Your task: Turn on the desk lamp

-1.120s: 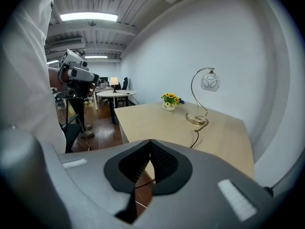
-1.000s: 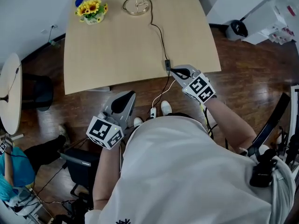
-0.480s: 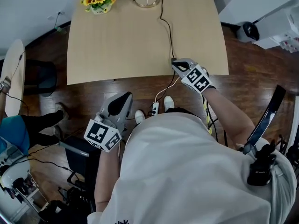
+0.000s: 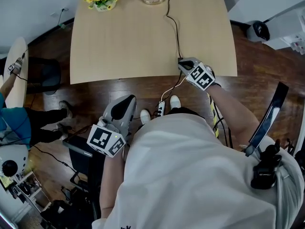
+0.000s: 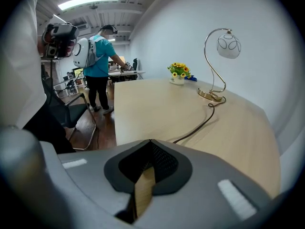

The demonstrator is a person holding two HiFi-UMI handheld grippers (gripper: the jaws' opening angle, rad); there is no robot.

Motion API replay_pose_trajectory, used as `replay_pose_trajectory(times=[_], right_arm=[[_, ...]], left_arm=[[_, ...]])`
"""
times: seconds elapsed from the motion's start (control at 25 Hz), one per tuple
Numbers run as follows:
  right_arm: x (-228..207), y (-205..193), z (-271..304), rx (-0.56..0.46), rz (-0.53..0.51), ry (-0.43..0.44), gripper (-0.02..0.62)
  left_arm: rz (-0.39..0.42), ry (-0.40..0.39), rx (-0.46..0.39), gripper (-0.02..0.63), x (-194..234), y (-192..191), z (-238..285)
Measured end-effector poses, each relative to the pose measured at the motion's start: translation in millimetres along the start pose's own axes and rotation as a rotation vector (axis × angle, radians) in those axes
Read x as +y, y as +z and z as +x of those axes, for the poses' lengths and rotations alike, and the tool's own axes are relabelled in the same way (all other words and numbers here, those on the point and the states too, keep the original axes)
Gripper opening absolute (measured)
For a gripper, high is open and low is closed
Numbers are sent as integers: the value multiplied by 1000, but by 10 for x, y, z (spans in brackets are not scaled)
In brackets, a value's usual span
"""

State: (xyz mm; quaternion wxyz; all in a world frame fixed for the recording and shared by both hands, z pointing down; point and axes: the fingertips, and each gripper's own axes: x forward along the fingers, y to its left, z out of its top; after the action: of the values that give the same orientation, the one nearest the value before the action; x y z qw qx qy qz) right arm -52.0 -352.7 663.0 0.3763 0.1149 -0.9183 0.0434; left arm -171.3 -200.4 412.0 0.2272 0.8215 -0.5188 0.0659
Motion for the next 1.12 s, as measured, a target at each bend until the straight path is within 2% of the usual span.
replay_pose_trajectory(times=[0.44,1.12], right_arm=[[-54,-62,11,6,24,-14,3],[90,-59,40,23,26,-22,3]], left_arm=[[4,-13,5,18,11,-2,41],[14,-16,-5,18,59,-40,-85]])
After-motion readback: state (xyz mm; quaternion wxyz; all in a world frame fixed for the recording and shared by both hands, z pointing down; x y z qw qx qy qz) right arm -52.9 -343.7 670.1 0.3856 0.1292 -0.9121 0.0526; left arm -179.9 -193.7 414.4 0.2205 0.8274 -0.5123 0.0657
